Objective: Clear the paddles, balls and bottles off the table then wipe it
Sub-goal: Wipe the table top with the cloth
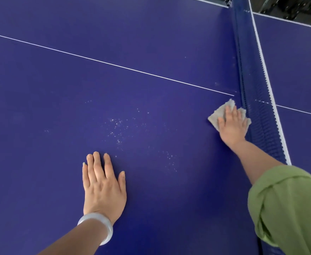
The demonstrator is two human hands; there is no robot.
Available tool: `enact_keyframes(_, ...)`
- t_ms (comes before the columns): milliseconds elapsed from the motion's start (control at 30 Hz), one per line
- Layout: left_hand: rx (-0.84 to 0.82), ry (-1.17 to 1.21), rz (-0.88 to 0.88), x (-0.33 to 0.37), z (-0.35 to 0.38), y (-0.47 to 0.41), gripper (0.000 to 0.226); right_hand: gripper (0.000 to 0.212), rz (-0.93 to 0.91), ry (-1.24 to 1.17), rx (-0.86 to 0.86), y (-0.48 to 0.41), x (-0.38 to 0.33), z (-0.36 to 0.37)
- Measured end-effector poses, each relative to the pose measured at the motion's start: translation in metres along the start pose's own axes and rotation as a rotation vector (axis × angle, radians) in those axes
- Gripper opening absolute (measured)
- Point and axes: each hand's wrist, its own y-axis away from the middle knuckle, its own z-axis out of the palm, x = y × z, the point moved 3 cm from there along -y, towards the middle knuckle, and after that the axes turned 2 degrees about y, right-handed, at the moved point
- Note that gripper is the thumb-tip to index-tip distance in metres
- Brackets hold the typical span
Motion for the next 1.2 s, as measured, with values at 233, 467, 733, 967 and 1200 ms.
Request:
enact_keyframes(233, -0.011, -0.024, 0.002, 0.001, 0.001, 0.0, 0.069, 0.058, 0.116, -0.068, -0.118, -0.072, -0.048, -0.009)
enact_keyframes(467, -0.002, -0.03, 0.0, 0.002, -0.001, -0.001, 0.07, 0.054, -0.504, 0.091, -0.074, 0.023, -0.214, 0.014)
enact_keyframes(733, 0.002, -0.02, 0.004, 0.005, -0.002, 0.0, 0.069, 0.072, -0.234, 0.173, 0.04, -0.013, -0.064, -0.003)
enact_keyframes(967, -0.01, -0.033, 0.003, 0.004, -0.001, -0.001, 0.069, 0.064, 0.188, 0.066, 0.067, 0.038, -0.091, -0.006)
enact_keyframes(1200, -0.011, -0.045, 0.001, 0.003, -0.001, -0.001, 0.07, 0.056, -0.574, 0.065, -0.1, 0.116, -0.192, 0.025)
